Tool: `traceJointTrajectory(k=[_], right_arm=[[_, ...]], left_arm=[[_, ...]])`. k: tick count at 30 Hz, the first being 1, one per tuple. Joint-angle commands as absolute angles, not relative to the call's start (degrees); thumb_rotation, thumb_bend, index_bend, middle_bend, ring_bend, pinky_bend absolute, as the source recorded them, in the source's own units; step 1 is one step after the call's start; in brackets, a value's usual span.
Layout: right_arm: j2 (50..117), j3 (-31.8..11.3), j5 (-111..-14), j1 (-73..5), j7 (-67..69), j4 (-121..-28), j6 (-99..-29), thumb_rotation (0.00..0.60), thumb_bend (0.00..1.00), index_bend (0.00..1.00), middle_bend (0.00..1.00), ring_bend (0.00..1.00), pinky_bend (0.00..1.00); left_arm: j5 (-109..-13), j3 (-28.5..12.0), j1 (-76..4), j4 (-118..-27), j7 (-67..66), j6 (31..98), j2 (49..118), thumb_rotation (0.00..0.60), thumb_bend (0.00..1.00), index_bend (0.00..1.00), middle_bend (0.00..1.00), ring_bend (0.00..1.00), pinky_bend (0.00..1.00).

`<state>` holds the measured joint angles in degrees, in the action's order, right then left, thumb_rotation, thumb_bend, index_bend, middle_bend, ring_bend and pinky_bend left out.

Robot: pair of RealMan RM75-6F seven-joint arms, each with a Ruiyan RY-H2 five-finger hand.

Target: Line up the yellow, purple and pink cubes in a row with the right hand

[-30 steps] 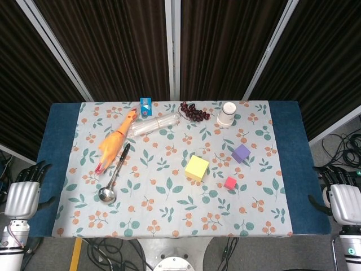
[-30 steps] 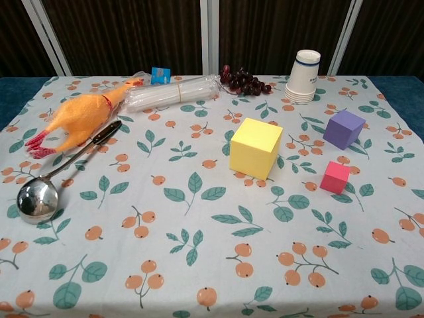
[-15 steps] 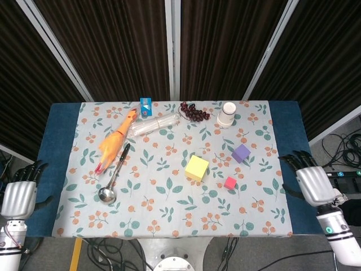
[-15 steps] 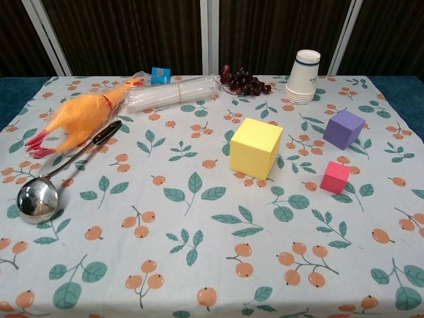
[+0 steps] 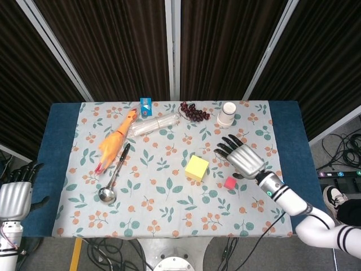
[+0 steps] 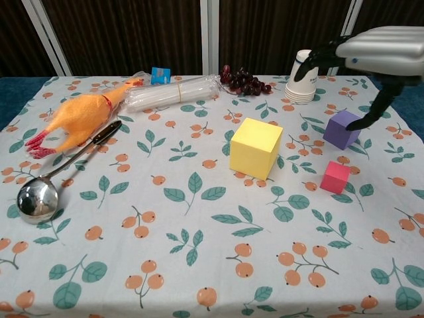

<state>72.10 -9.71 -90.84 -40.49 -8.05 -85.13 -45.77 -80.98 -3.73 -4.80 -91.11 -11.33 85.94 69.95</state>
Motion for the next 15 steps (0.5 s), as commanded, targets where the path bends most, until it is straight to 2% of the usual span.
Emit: traceJointTrajectory(k=[1,15], right_arm=[[76.87,-9.32,-91.16,-43.92,-10.69,-80.39,-43.07,0.600,0.02,0.16,0.10,0.00,0.00],[87.26,-6.25,-94.25,-50.60,-8.94,-69.25,-43.02,0.600,0.02,0.15,0.10,0.00,0.00]], left_arm=[[-80.88,-3.70,-4.69,-91.22,-11.43,85.96,69.87,0.600,0.09,0.22,0.23,0.18,0.21],[-80.23,-4.24,-4.97,-91.27,-11.37,85.36,69.65,0.600,0.09,0.22,0.23,0.18,0.21]])
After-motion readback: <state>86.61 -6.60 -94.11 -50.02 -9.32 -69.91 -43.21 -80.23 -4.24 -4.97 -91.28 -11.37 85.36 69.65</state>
